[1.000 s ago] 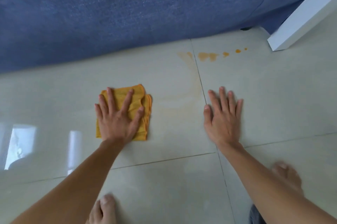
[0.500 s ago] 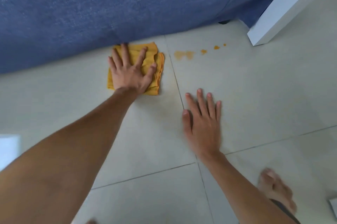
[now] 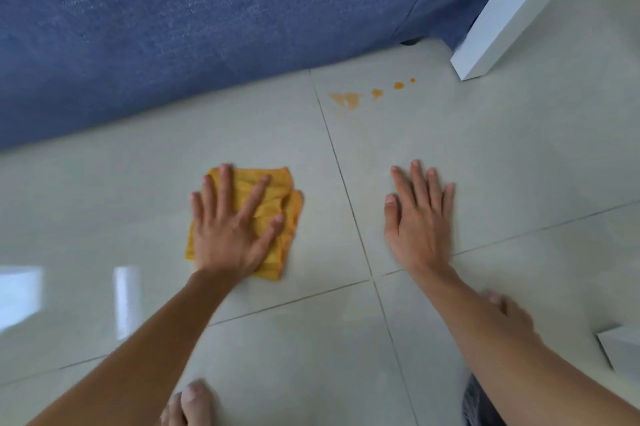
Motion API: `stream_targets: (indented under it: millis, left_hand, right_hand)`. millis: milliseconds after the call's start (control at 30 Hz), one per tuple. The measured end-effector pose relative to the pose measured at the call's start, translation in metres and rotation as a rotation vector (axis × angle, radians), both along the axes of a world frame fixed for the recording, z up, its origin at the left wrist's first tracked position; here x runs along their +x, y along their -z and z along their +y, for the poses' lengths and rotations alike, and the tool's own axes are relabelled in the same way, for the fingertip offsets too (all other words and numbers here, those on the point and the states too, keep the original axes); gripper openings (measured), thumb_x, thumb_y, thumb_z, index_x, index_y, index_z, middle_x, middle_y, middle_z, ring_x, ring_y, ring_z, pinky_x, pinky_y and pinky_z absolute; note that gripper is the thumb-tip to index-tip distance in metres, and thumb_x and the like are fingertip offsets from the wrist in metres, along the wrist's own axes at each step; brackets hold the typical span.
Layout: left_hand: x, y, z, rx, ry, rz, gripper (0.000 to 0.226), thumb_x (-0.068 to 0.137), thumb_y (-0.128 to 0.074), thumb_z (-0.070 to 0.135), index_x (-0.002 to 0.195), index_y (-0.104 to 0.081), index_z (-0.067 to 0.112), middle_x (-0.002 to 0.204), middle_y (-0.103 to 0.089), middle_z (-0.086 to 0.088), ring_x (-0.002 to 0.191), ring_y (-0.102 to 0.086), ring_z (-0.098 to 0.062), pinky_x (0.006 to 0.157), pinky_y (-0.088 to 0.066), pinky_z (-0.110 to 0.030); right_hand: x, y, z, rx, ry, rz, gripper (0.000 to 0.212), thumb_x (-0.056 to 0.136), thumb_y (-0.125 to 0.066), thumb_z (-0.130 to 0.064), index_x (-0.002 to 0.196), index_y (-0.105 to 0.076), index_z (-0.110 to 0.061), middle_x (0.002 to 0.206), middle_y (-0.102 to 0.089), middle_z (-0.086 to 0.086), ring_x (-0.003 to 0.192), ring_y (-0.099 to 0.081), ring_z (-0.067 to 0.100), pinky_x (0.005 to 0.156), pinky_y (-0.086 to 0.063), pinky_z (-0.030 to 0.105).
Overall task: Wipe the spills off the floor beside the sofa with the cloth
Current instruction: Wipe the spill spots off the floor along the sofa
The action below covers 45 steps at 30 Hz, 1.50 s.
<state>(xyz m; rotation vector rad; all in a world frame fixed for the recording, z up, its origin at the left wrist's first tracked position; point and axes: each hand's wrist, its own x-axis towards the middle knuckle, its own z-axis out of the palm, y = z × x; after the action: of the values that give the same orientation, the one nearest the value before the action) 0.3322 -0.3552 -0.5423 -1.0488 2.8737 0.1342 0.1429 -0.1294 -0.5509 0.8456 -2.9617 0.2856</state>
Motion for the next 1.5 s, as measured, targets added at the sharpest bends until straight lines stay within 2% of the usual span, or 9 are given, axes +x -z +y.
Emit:
stream_targets:
  millis: [267,433,533,633,767,1000,1233,1400,1500]
  left_hand:
    - [-0.091,0.003,-0.077,0.017,-0.245,-0.003,0.072,0.086,-0.018,0.076,0.153,-0.014,0.048,0.166,-0.002,-0.015,0.151,-0.003,-0.044,0.121,-0.005,-0.059]
    - [-0.192,-0.001,-0.057,0.052,-0.131,-0.019,0.074,0.085,-0.012,0.077,0.154,-0.01,0.048,0.166,-0.002,-0.017,0.151,0.001,-0.045,0.121,-0.001,-0.059]
    - [-0.221,-0.004,-0.009,0.072,0.034,0.003,0.073,0.086,-0.014,0.076,0.153,-0.014,0.048,0.167,0.002,-0.014,0.152,0.002,-0.043,0.121,-0.001,-0.058]
    - [-0.209,-0.006,0.056,0.098,0.276,0.004,0.071,0.087,-0.017,0.076,0.152,-0.016,0.049,0.167,0.002,-0.012,0.152,0.004,-0.042,0.121,-0.001,-0.058]
    - [-0.139,-0.01,0.093,0.094,0.431,0.01,0.069,0.087,-0.023,0.077,0.152,-0.016,0.052,0.168,0.0,-0.009,0.153,0.0,-0.038,0.122,-0.006,-0.056]
    - [-0.082,-0.001,0.005,0.017,0.134,-0.012,0.071,0.086,-0.025,0.075,0.152,-0.022,0.048,0.166,-0.01,-0.012,0.151,-0.013,-0.042,0.121,-0.014,-0.056]
    - [-0.206,0.003,-0.049,-0.013,-0.083,-0.013,0.075,0.085,-0.011,0.078,0.154,-0.011,0.047,0.164,-0.008,-0.018,0.15,-0.008,-0.044,0.122,-0.005,-0.056]
    - [-0.307,-0.002,-0.012,-0.016,0.041,-0.033,0.078,0.083,-0.005,0.078,0.154,-0.011,0.046,0.162,-0.018,-0.019,0.147,-0.016,-0.044,0.121,-0.005,-0.056]
    - [-0.337,-0.005,0.036,0.03,0.219,-0.033,0.075,0.084,-0.006,0.076,0.153,-0.01,0.048,0.166,-0.006,-0.015,0.151,-0.005,-0.042,0.122,-0.002,-0.055]
  right_hand:
    - [0.0,0.005,0.0,-0.018,0.013,0.034,0.051,0.101,-0.034,-0.035,0.15,-0.041,-0.023,0.162,-0.033,0.009,0.151,-0.028,0.033,0.122,-0.016,0.059]
    - [-0.001,0.007,0.002,-0.057,-0.004,0.025,0.051,0.1,-0.035,-0.035,0.15,-0.042,-0.023,0.161,-0.034,0.008,0.15,-0.028,0.032,0.122,-0.017,0.059]
    - [-0.004,0.002,0.003,-0.231,0.01,-0.057,0.05,0.098,-0.038,-0.032,0.146,-0.048,-0.022,0.159,-0.039,0.007,0.149,-0.032,0.029,0.122,-0.018,0.057]
    - [-0.012,-0.007,0.011,-0.442,0.041,-0.104,0.047,0.097,-0.042,-0.023,0.142,-0.053,-0.017,0.155,-0.044,0.012,0.147,-0.036,0.029,0.121,-0.026,0.05]
    - [-0.035,-0.013,0.027,-0.253,0.091,0.0,0.048,0.096,-0.041,-0.028,0.141,-0.054,-0.018,0.152,-0.049,0.013,0.142,-0.04,0.037,0.118,-0.029,0.056]
    - [-0.047,0.002,0.041,0.0,0.115,-0.02,0.054,0.1,-0.029,-0.038,0.151,-0.04,-0.024,0.161,-0.034,0.009,0.149,-0.03,0.035,0.122,-0.018,0.058]
    - [-0.047,0.009,0.042,0.017,0.124,0.006,0.053,0.101,-0.03,-0.036,0.153,-0.035,-0.025,0.164,-0.028,0.005,0.152,-0.024,0.032,0.122,-0.018,0.057]
    - [-0.047,0.009,0.042,-0.079,0.117,0.03,0.051,0.101,-0.034,-0.036,0.15,-0.041,-0.024,0.161,-0.036,0.005,0.15,-0.029,0.03,0.122,-0.02,0.055]
    - [-0.05,0.003,0.045,-0.302,0.126,-0.02,0.05,0.1,-0.037,-0.033,0.147,-0.047,-0.02,0.156,-0.043,0.004,0.148,-0.035,0.023,0.122,-0.024,0.051]
